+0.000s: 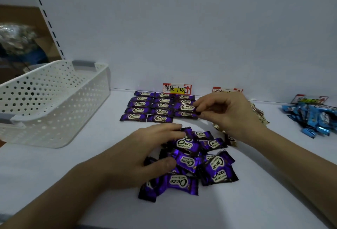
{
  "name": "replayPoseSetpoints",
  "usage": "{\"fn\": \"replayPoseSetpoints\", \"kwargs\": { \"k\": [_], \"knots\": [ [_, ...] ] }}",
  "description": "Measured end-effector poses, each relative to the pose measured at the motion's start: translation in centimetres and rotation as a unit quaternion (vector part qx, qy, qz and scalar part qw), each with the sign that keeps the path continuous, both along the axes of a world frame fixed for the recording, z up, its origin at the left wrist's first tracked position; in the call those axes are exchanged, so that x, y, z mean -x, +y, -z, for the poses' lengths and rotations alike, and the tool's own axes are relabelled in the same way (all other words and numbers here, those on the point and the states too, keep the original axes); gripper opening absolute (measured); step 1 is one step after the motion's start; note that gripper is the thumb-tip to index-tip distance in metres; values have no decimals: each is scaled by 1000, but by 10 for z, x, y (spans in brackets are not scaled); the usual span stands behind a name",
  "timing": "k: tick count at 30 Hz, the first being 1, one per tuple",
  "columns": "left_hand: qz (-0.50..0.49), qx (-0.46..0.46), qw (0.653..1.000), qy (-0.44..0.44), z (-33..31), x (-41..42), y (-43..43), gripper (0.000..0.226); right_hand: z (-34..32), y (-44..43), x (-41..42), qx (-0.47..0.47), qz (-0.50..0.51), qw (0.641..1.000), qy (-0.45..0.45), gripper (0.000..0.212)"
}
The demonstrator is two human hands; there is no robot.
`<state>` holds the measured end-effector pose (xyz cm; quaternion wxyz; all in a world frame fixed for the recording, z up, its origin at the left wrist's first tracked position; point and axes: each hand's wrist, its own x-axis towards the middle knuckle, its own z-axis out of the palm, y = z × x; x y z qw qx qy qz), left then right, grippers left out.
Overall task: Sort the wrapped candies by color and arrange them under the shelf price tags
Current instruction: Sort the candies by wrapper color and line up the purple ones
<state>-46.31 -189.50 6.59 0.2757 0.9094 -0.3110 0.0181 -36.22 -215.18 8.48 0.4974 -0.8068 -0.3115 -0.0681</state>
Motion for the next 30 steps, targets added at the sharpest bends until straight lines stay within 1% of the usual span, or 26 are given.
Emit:
{"fn": "replayPoseSetpoints", "kwargs": {
  "k": [2, 3, 6, 10, 12, 15, 20, 24, 30],
  "knots": [
    [10, -63, 998, -7, 0, 1, -6, 70, 1, -5, 1, 3, 2, 1000, -3, 16],
    [8, -87, 996, -1, 0, 2, -9, 74, 0, -6, 2, 2, 5, 1000, -6, 17],
    [-2, -116, 993, 25, -4, 5, -20, 75, -1, -7, 6, -6, 33, 999, -31, 20],
    [2, -152, 988, 32, -7, 6, -33, 85, 3, -9, -1, -7, 78, 997, -10, 16],
    [12, -140, 990, 19, -5, 4, -37, 86, 7, -10, -5, 14, 75, 997, -10, 16],
    [36, -119, 992, -9, -3, 4, -41, 77, 10, -6, -8, 61, 56, 996, -40, 13],
    [32, -102, 993, -50, 2, 6, -38, 74, 15, 4, -8, 161, 47, 983, -72, 12],
    [25, -101, 993, -51, 3, 6, -38, 74, 15, 8, -8, 188, 28, 978, -87, 9],
    [17, -98, 993, -60, 4, 7, -37, 70, 18, 10, -7, 209, 58, 972, -92, 5]
  ]
}}
